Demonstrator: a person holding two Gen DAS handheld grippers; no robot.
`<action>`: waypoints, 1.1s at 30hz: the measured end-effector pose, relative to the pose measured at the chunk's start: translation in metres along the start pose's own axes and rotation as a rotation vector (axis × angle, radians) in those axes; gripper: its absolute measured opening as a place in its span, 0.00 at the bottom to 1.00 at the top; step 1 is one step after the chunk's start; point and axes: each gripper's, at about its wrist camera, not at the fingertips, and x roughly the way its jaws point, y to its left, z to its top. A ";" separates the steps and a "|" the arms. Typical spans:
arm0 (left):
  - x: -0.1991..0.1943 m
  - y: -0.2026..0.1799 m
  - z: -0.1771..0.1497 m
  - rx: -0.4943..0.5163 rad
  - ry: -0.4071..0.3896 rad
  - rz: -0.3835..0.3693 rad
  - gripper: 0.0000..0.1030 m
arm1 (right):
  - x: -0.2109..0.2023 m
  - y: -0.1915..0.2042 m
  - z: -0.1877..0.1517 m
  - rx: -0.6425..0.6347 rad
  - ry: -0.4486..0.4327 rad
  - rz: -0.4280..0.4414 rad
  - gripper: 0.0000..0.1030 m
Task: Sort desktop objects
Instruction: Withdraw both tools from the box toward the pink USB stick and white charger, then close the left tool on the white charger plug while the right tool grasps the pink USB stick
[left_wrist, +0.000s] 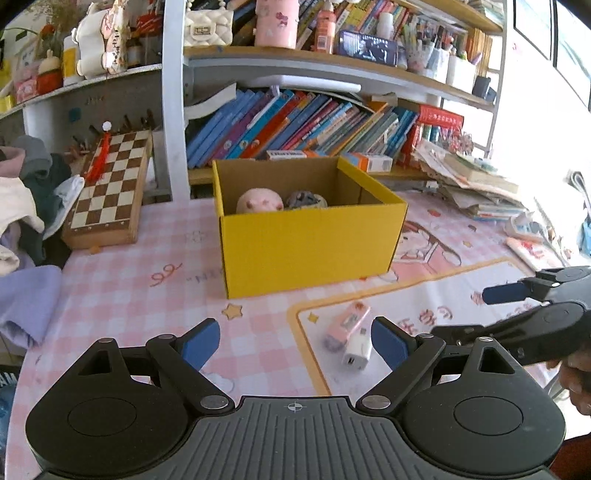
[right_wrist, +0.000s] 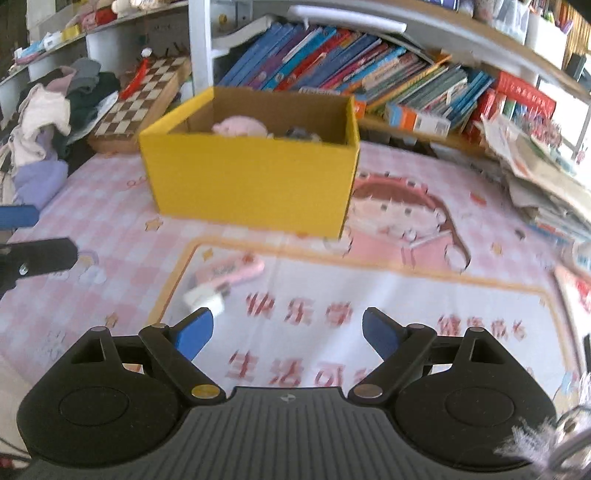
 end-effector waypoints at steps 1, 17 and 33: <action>0.000 0.000 -0.002 0.005 0.007 0.004 0.89 | -0.001 0.004 -0.003 -0.006 0.007 0.003 0.85; 0.013 -0.011 -0.037 0.086 0.134 -0.003 0.89 | 0.004 0.035 -0.024 -0.073 0.068 0.027 0.83; 0.049 -0.040 -0.027 0.155 0.145 -0.075 0.86 | 0.024 0.013 -0.001 -0.089 0.062 0.029 0.58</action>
